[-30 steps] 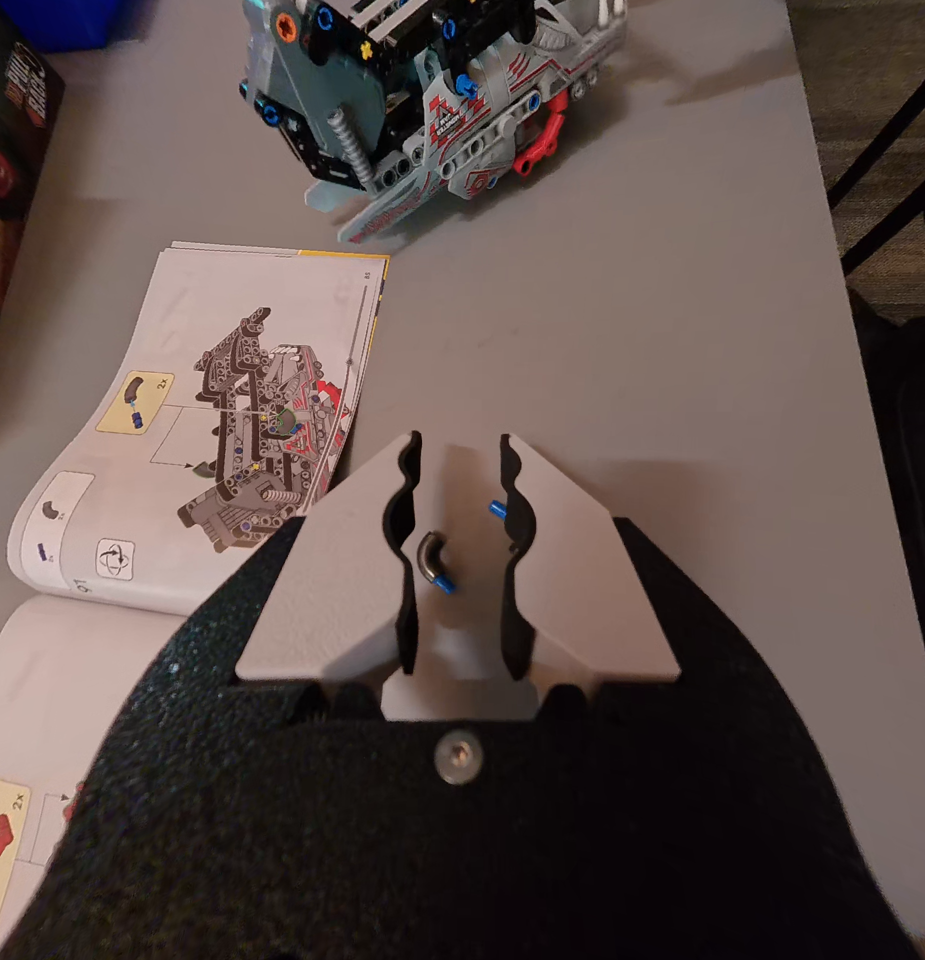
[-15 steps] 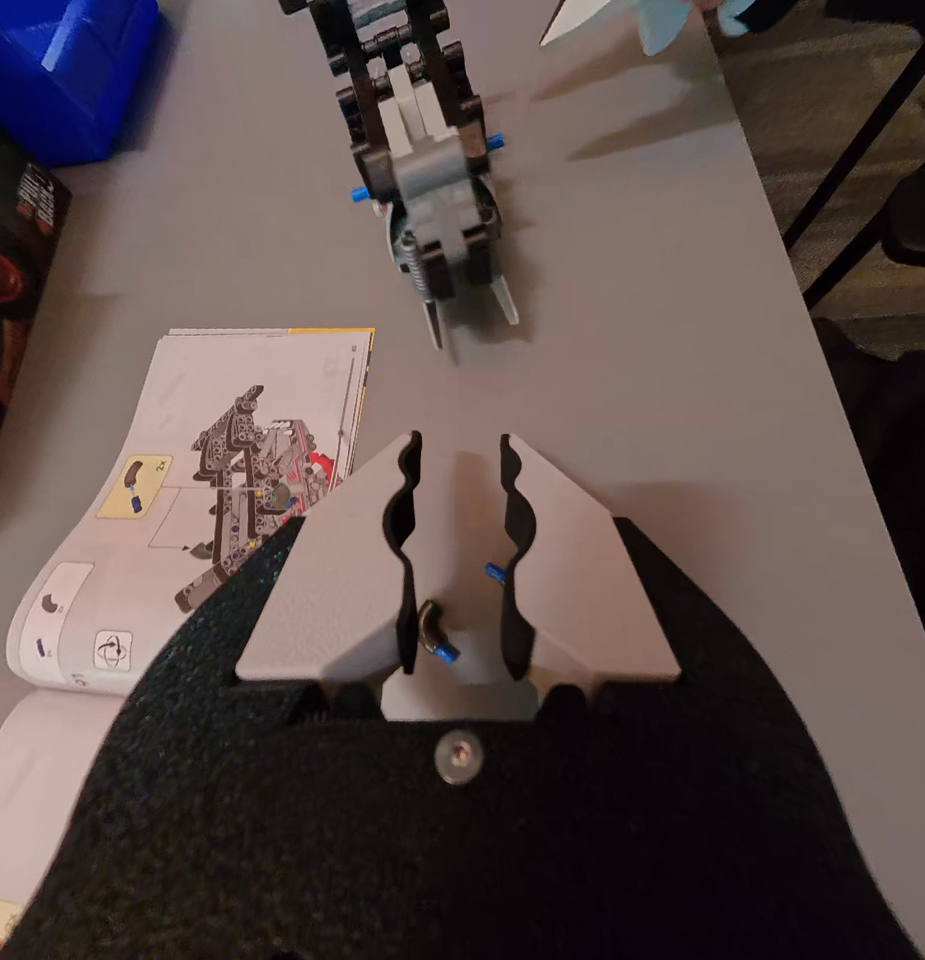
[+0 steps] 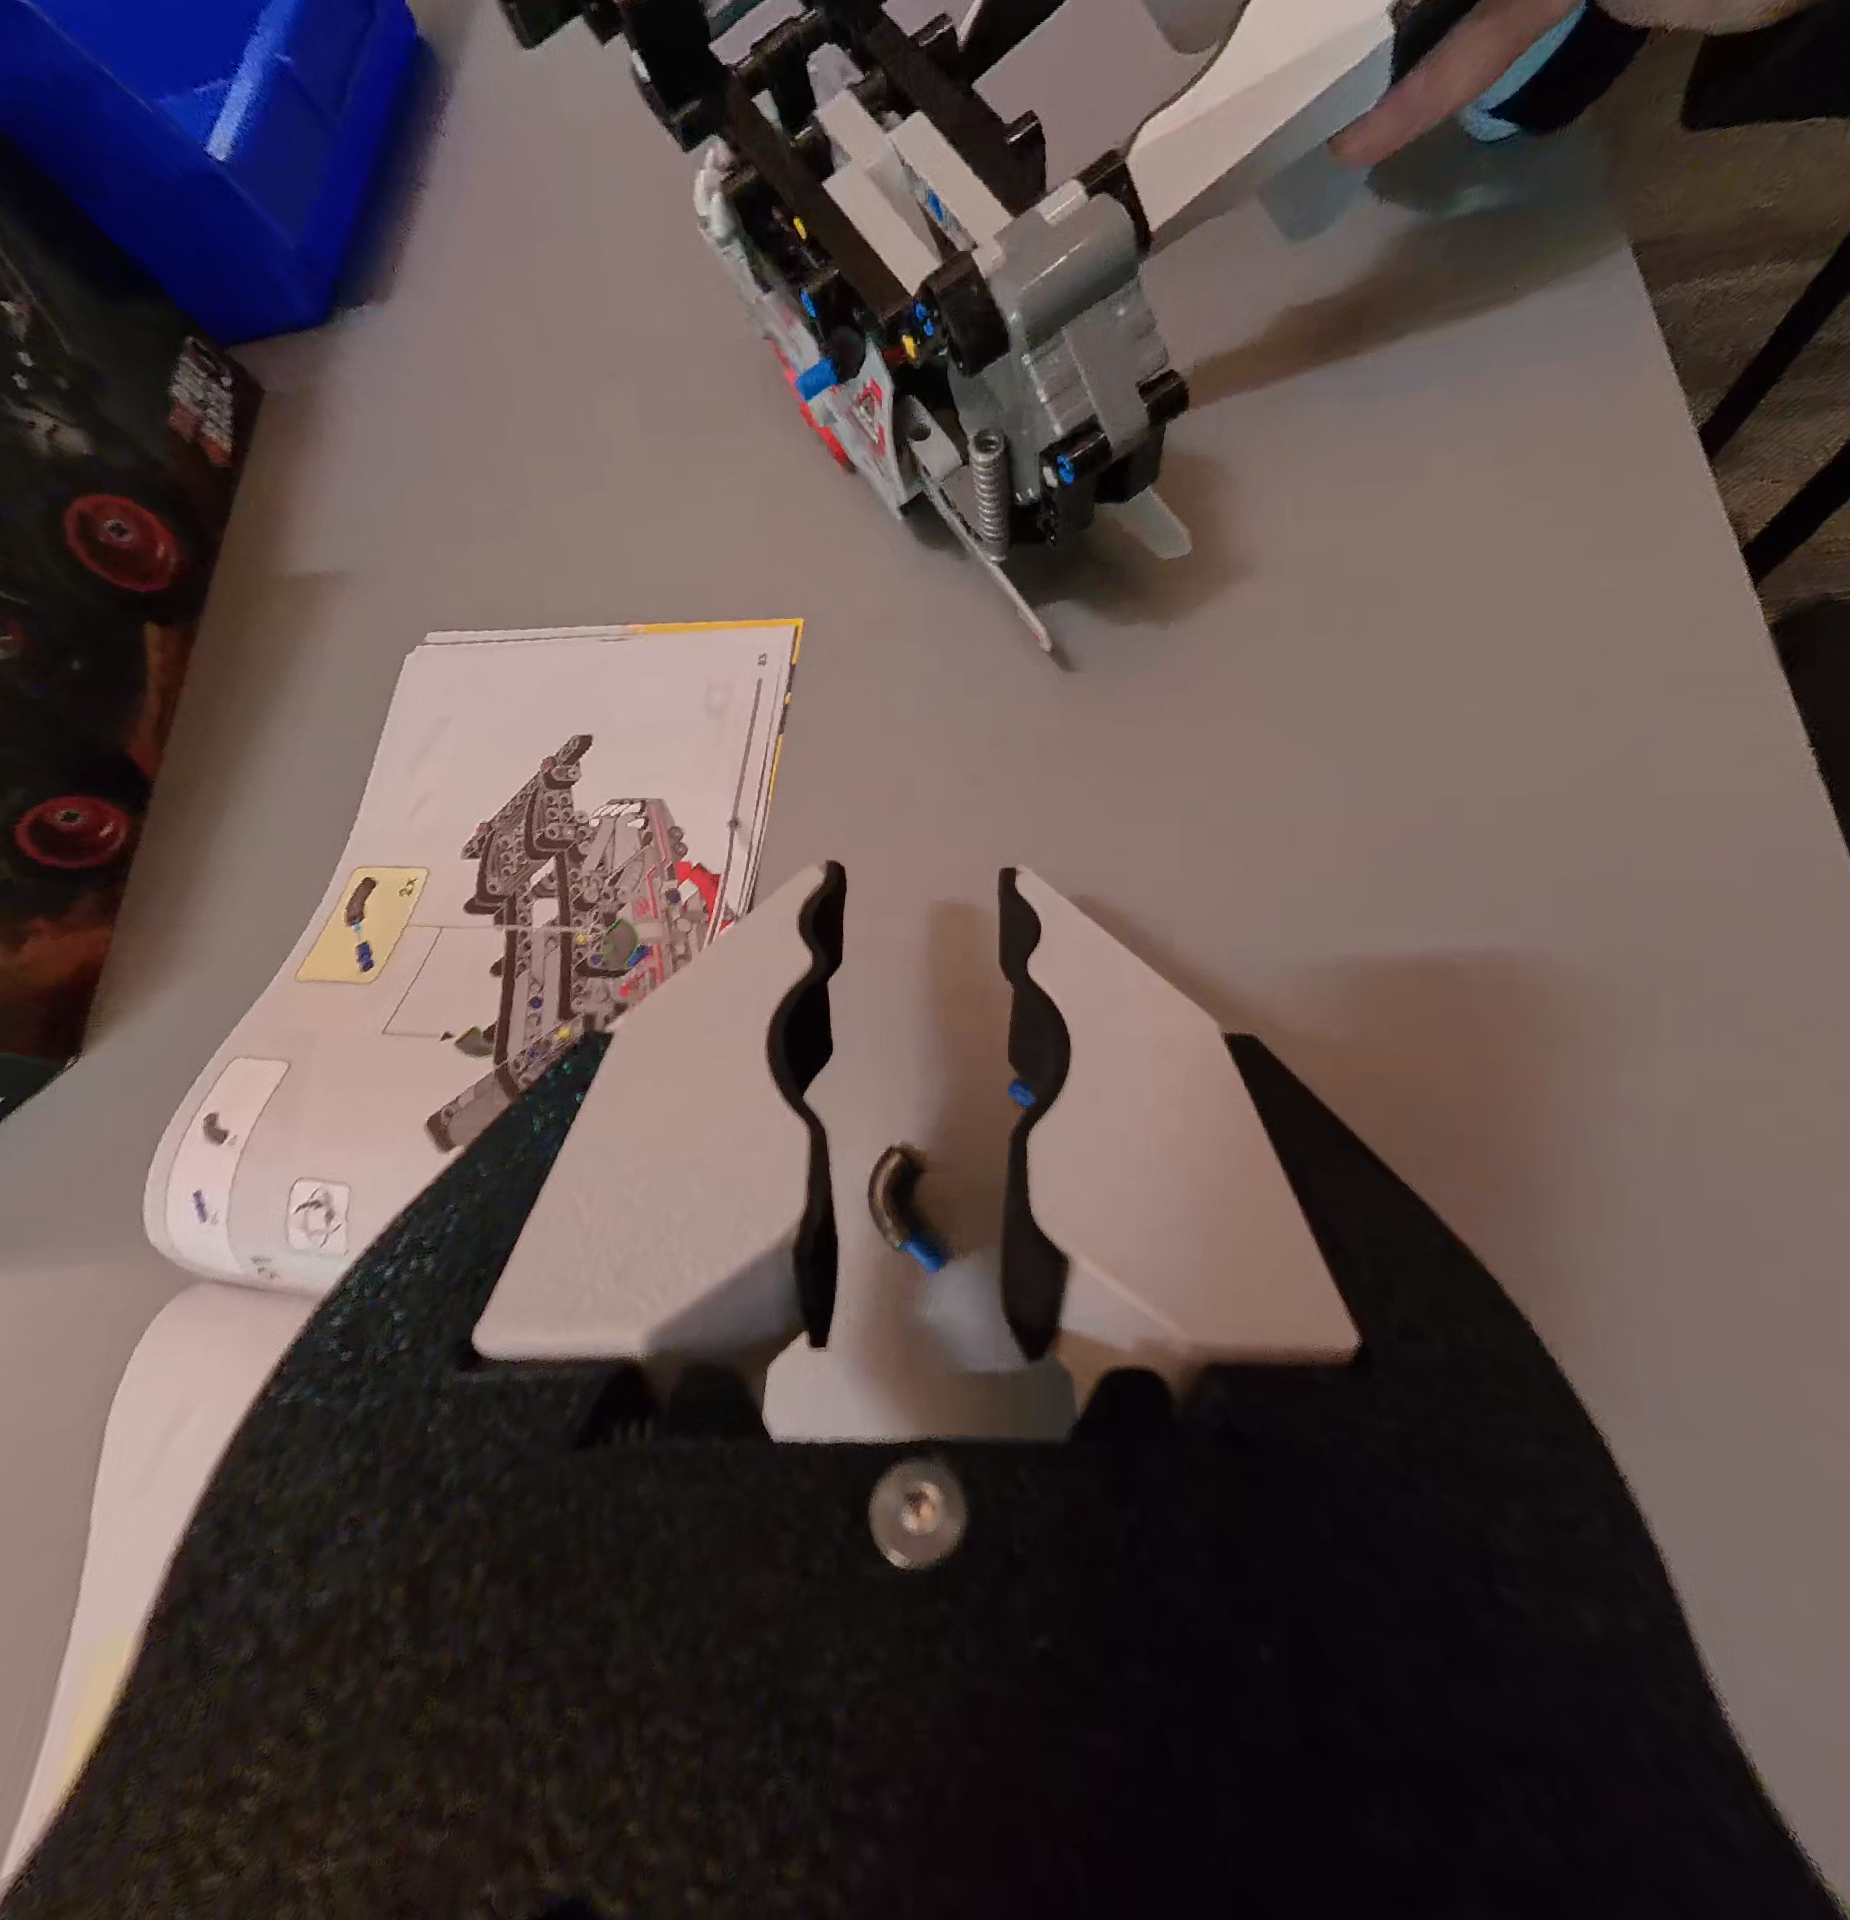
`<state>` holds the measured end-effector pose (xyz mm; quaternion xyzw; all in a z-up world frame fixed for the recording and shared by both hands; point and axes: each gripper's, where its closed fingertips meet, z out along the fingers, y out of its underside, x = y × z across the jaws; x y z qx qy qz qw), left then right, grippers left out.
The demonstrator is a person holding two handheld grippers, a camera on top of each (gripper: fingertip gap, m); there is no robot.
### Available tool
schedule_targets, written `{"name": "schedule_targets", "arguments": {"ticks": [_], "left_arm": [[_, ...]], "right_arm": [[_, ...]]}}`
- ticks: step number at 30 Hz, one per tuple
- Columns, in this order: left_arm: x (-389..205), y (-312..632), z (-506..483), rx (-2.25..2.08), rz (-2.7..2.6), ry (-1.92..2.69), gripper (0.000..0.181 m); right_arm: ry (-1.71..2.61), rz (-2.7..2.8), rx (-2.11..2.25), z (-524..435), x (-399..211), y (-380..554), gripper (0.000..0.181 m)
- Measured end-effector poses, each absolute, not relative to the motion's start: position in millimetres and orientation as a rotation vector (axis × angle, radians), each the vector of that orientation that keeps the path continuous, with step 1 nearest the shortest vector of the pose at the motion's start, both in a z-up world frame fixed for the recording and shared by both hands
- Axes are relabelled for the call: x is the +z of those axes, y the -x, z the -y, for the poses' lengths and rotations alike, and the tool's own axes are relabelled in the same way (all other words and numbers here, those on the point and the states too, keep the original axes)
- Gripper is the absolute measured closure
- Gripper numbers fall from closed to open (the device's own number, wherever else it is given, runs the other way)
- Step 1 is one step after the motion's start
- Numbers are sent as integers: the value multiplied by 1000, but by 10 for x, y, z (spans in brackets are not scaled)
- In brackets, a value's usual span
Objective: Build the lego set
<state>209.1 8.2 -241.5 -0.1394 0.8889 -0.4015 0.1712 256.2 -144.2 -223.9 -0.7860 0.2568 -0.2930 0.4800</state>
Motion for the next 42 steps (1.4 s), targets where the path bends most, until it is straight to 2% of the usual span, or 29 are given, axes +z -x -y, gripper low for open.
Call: {"name": "schedule_targets", "arguments": {"ticks": [18,24,32,34,37,42], "left_arm": [[-2322,-2036,-713,-903,-2450,504,154],[-2471,-1755,-722,-890,-2599,518,162],[-2749,-1608,-498,-913,-2671,601,158],[-2780,-1609,-468,-920,-2683,638,161],[-2789,-1590,-393,-958,-2692,666,176],[-2781,-1612,-229,-998,-2641,660,176]], "right_arm": [[2013,-576,-789,1429,-2345,-2602,125],[2019,-566,-808,1425,-2353,-2607,125],[2054,-538,-789,1456,-2401,-2571,121],[2064,-526,-786,1462,-2408,-2555,120],[2087,-506,-783,1477,-2413,-2516,120],[2118,-469,-805,1488,-2412,-2450,119]]}}
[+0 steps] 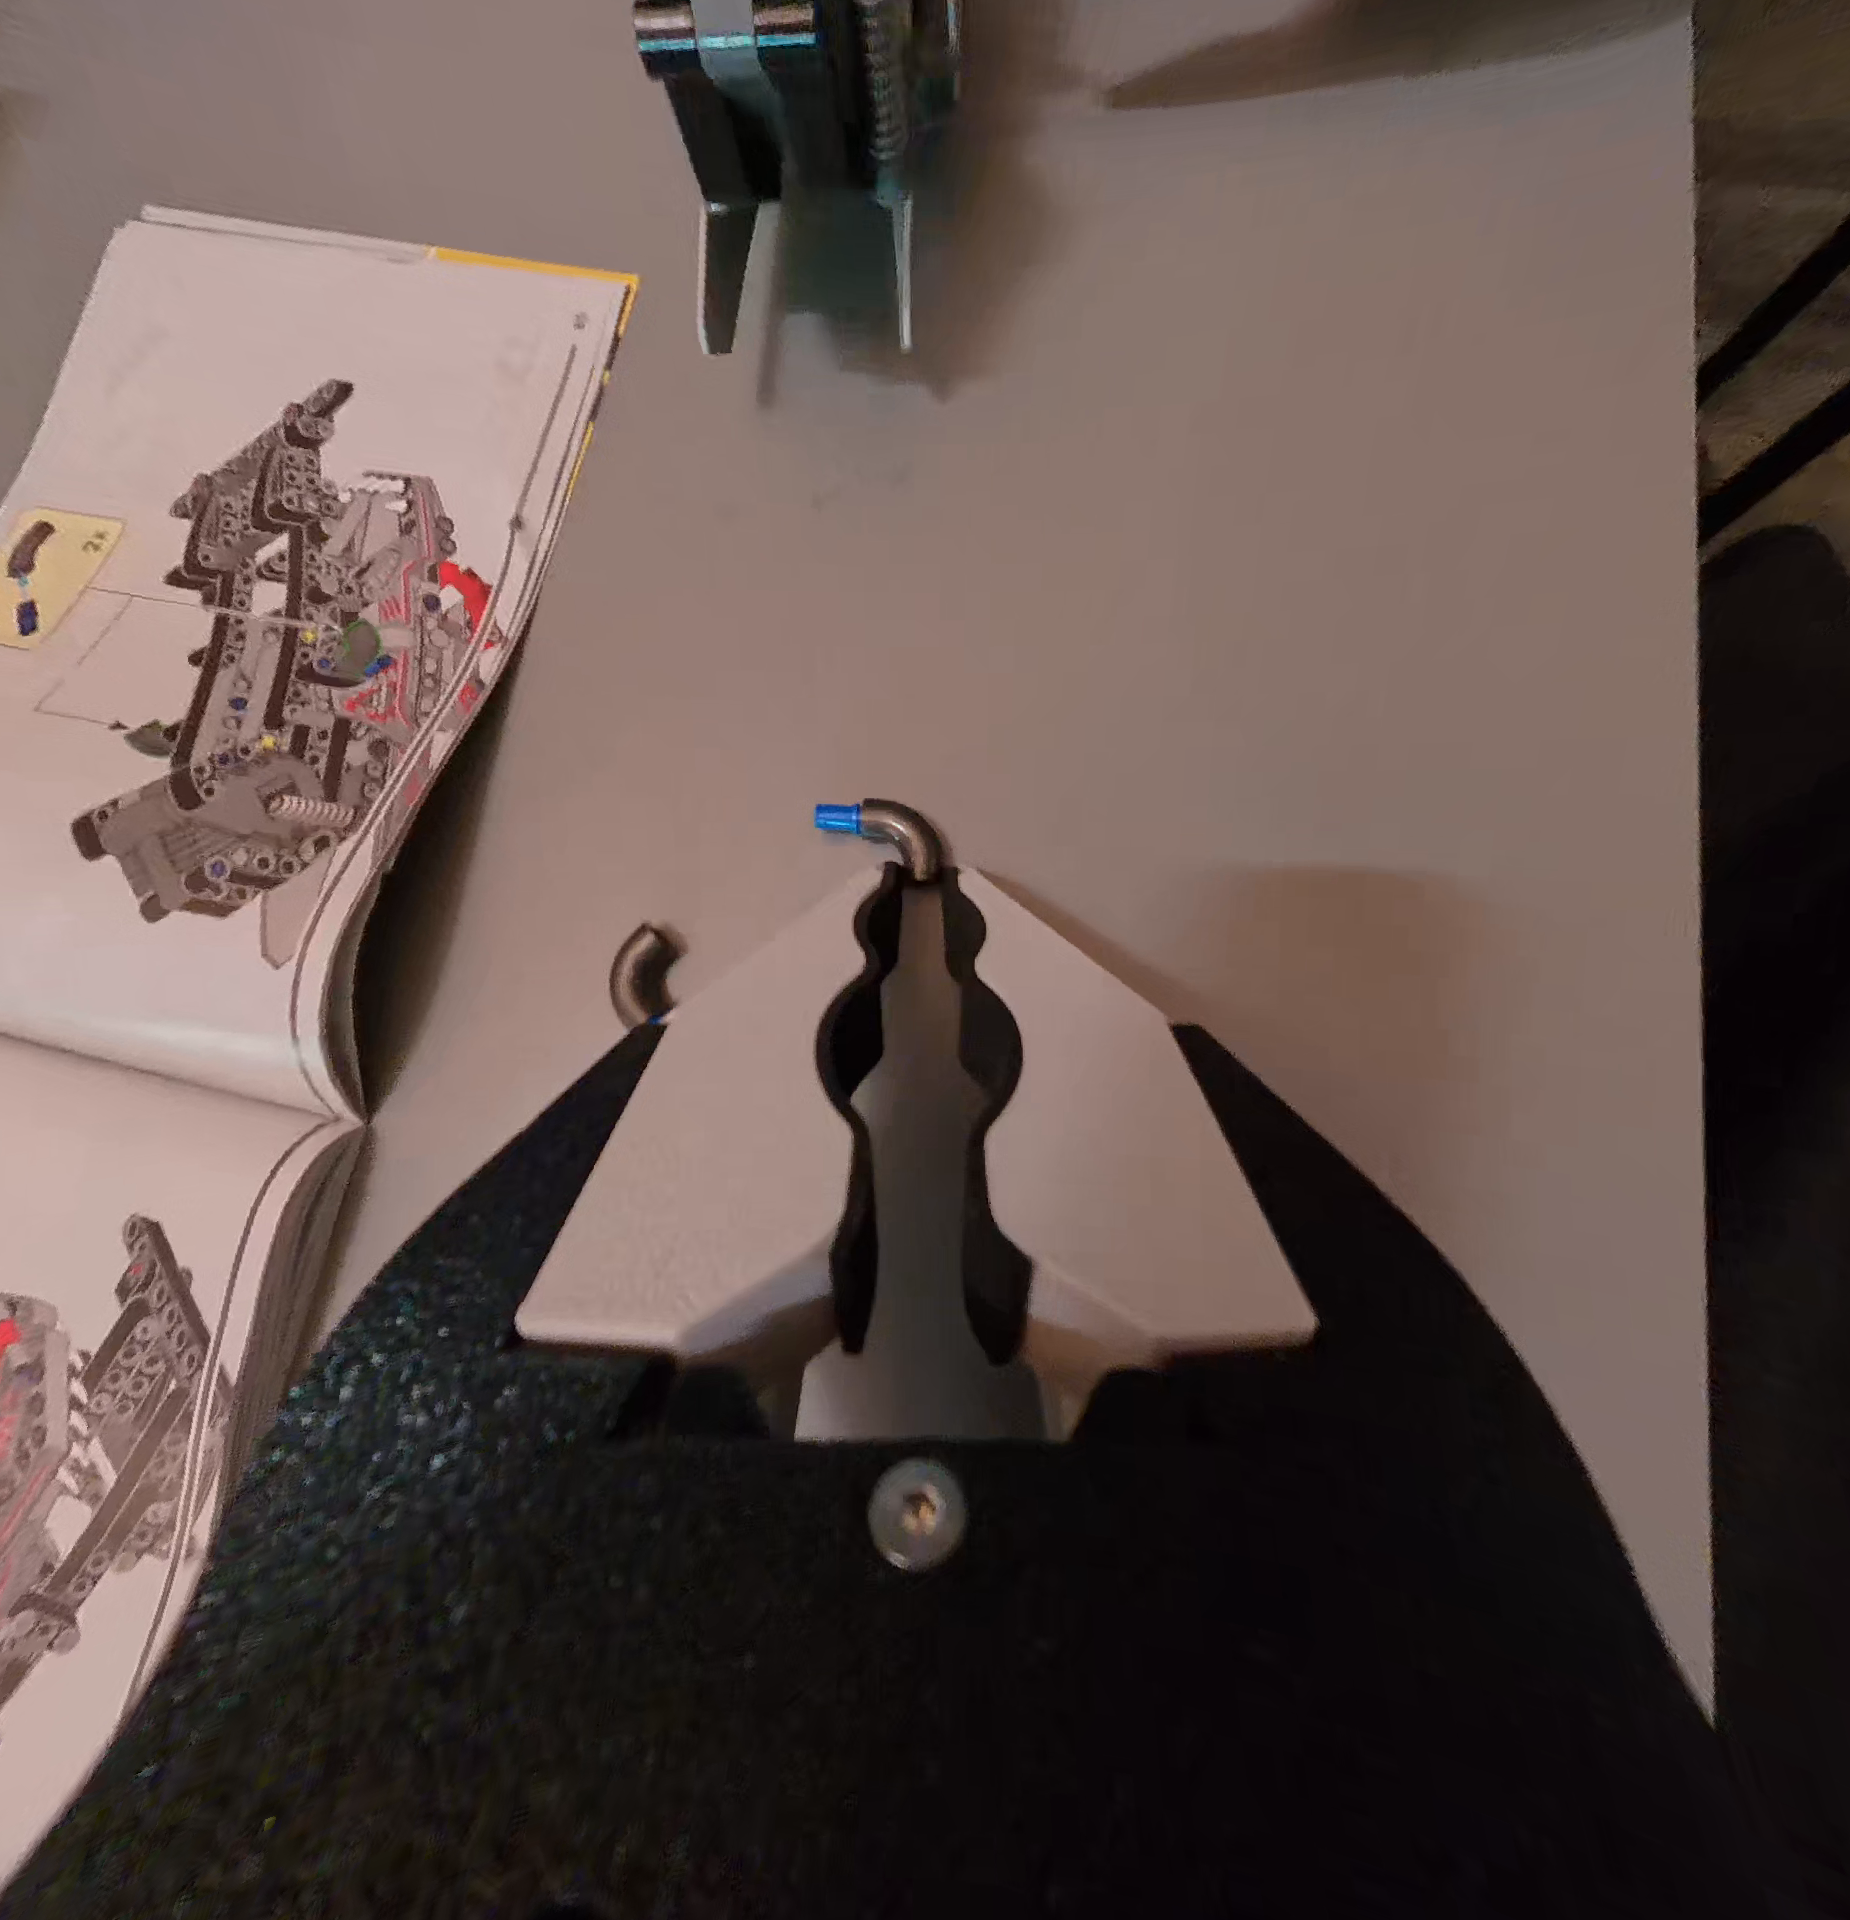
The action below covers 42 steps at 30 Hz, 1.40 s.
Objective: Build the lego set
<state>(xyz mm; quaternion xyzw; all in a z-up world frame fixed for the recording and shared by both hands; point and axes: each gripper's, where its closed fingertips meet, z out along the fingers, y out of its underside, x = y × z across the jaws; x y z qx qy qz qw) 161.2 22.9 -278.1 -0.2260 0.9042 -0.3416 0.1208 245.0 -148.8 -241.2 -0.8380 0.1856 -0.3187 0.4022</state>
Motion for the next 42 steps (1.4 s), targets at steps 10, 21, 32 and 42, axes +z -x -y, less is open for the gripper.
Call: {"name": "schedule_targets", "arguments": {"ticks": [10,21,32,42], "left_arm": [[-2413,-1444,532,-1347,-2657,785,176],[-2260,-1370,807,-1392,-2734,780,176],[-2101,-1373,865,-1474,-2655,593,172],[-1928,-1457,833,-1636,-2490,332,158]], "right_arm": [[2091,-236,-1051,1273,-2161,-1938,130],[2012,131,-1356,776,-2152,-1484,158],[2000,85,-1417,787,-2151,-1545,175],[1499,-420,-538,925,-1621,-1441,175]]}}
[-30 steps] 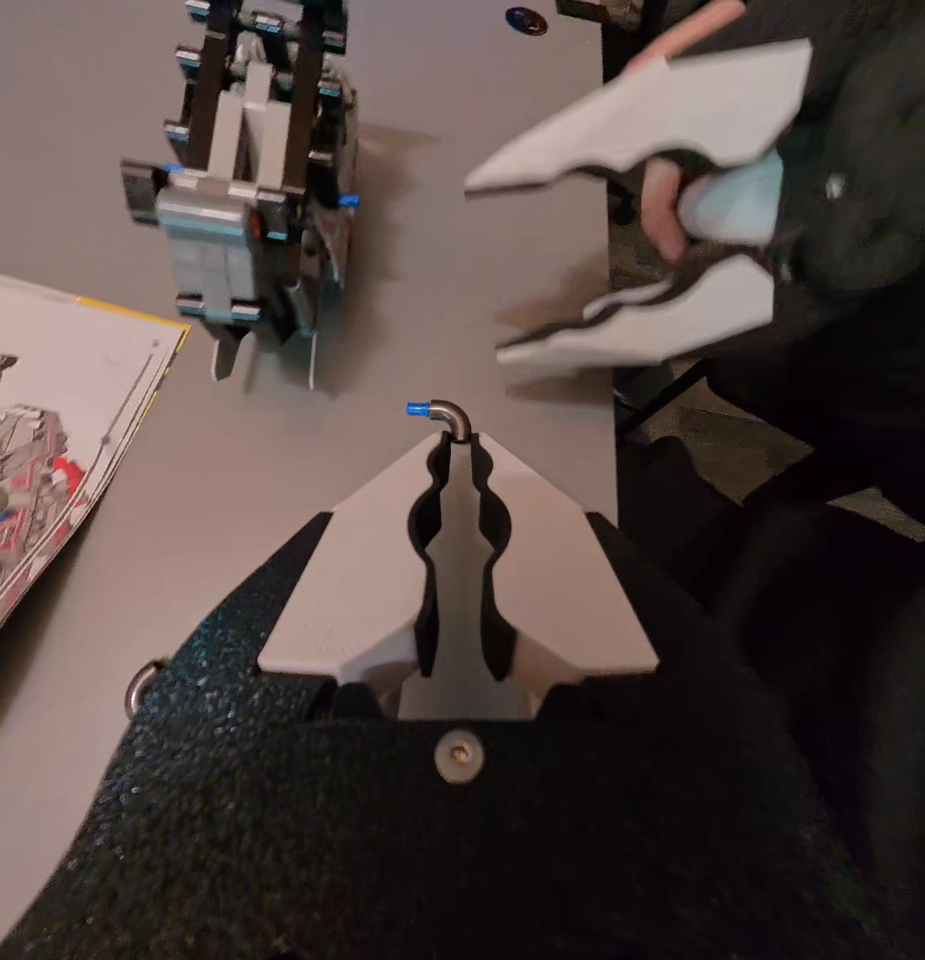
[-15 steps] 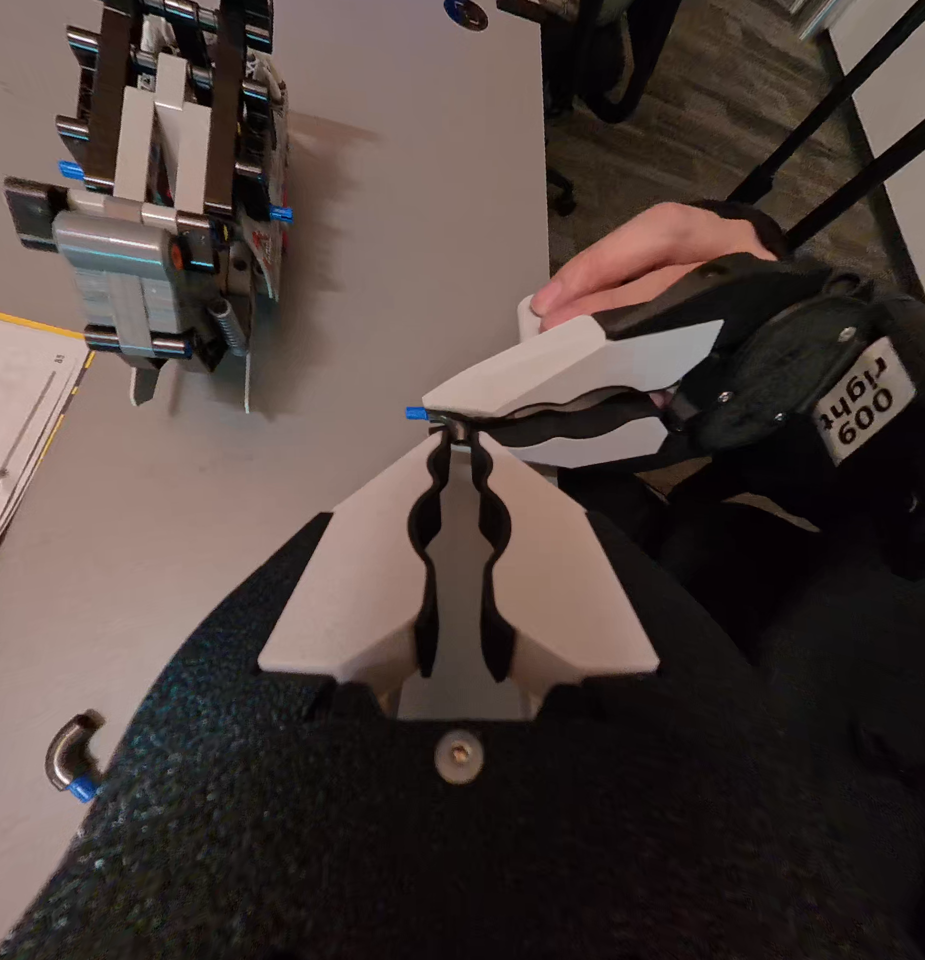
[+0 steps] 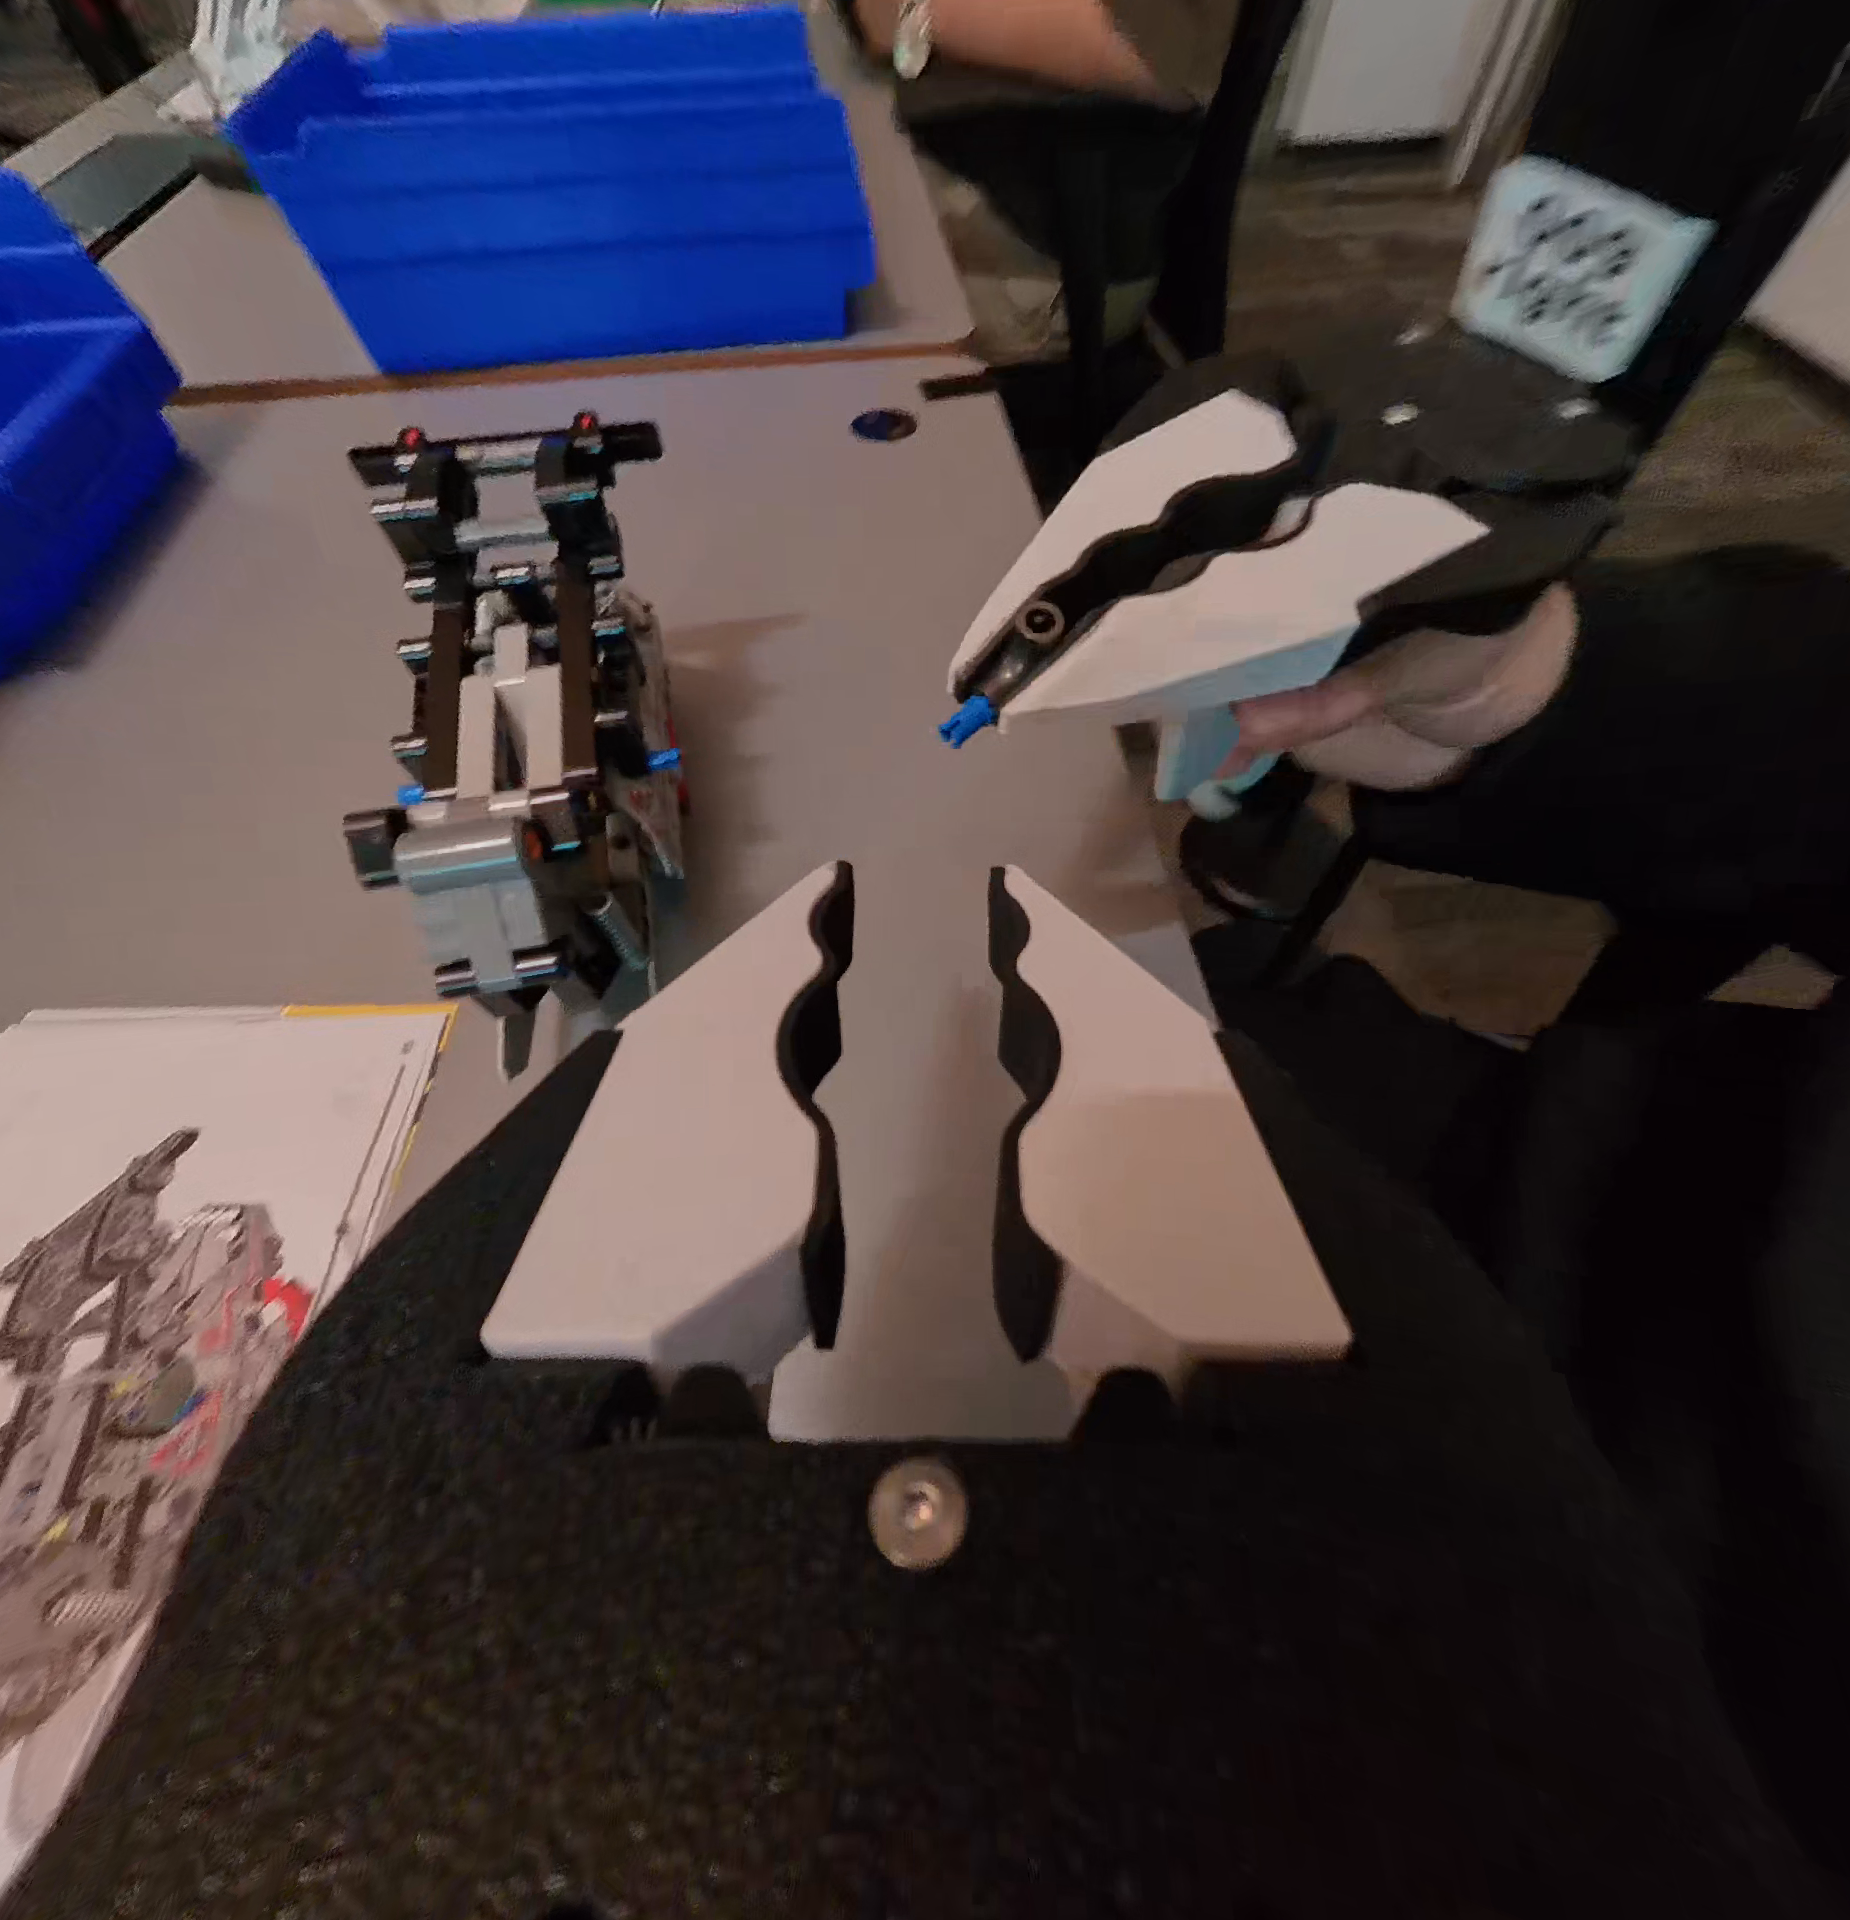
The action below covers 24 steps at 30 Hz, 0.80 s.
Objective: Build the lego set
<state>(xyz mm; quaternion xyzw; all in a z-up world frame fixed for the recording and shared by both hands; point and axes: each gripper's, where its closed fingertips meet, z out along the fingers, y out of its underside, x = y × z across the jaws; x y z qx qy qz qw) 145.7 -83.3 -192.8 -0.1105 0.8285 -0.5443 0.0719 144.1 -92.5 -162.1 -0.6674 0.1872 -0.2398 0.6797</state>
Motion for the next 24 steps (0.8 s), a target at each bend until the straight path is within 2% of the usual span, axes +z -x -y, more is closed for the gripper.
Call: {"name": "schedule_targets", "arguments": {"ticks": [8,18,21,24], "left_arm": [[-1683,-1167,845,-2014,-2380,212,165],[-1723,-1018,677,-1983,-2335,54,176],[-1699,-960,668,-2040,-2345,39,166],[-1730,-979,666,-2001,-2353,43,172]], "right_arm": [[1334,-329,-266,799,-1486,-1207,175],[1368,-263,-92,583,-1614,-1040,175],[1374,-249,-93,570,-1613,-1024,175],[1391,-246,-90,567,-1639,-1022,175]]}}
